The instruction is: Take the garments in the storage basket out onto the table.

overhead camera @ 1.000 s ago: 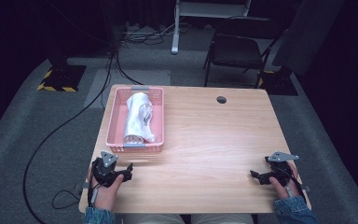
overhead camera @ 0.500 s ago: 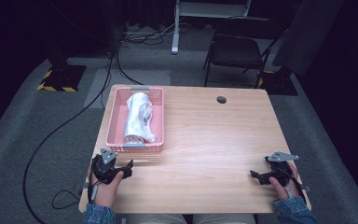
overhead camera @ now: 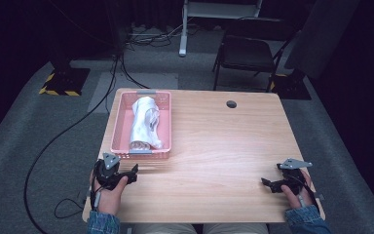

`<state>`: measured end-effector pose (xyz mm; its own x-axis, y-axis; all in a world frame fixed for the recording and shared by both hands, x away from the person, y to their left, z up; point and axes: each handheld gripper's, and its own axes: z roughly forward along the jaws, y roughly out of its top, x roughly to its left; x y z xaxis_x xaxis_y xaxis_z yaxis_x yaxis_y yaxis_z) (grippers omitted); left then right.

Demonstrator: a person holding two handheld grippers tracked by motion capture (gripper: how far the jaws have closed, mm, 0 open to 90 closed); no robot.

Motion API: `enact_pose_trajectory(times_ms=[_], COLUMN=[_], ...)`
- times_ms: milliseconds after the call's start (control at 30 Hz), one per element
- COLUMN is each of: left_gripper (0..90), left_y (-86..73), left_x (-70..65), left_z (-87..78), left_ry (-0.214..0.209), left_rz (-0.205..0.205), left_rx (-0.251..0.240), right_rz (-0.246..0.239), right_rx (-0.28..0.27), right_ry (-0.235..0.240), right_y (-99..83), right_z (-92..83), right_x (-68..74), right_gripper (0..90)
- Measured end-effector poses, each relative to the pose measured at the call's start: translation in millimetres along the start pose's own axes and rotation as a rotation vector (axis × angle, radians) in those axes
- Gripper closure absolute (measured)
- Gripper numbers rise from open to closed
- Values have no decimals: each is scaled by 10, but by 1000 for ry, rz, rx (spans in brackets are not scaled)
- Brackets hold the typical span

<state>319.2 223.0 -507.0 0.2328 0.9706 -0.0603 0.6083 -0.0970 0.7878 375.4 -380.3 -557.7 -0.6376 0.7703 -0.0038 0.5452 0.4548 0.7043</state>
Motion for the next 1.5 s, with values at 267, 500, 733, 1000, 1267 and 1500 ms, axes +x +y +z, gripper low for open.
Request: enact_pose_trajectory(times_ms=[267,500,733,1000,1267,1500], left_gripper=[76,76,76,76,76,77], left_y=[56,137,209,343,467,558], left_x=[-5,-29,-27,-31,-40,-34], left_z=[-23,-23,-7,-3,7,18], left_ry=[0,-4,-3,-3,-3,-6], left_rz=[-12,-8,-4,11,16,8], left_rx=[-14,-20,-18,-26,-33,-49], right_rz=[1,0,0,0,0,1], right_rx=[0,0,0,0,0,0], right_ry=[0,0,0,0,0,-1], right_y=[0,0,0,0,0,0], right_z=[0,0,0,0,0,0], right_x=[0,0,0,0,0,0], right_gripper=[0,0,0,0,0,0])
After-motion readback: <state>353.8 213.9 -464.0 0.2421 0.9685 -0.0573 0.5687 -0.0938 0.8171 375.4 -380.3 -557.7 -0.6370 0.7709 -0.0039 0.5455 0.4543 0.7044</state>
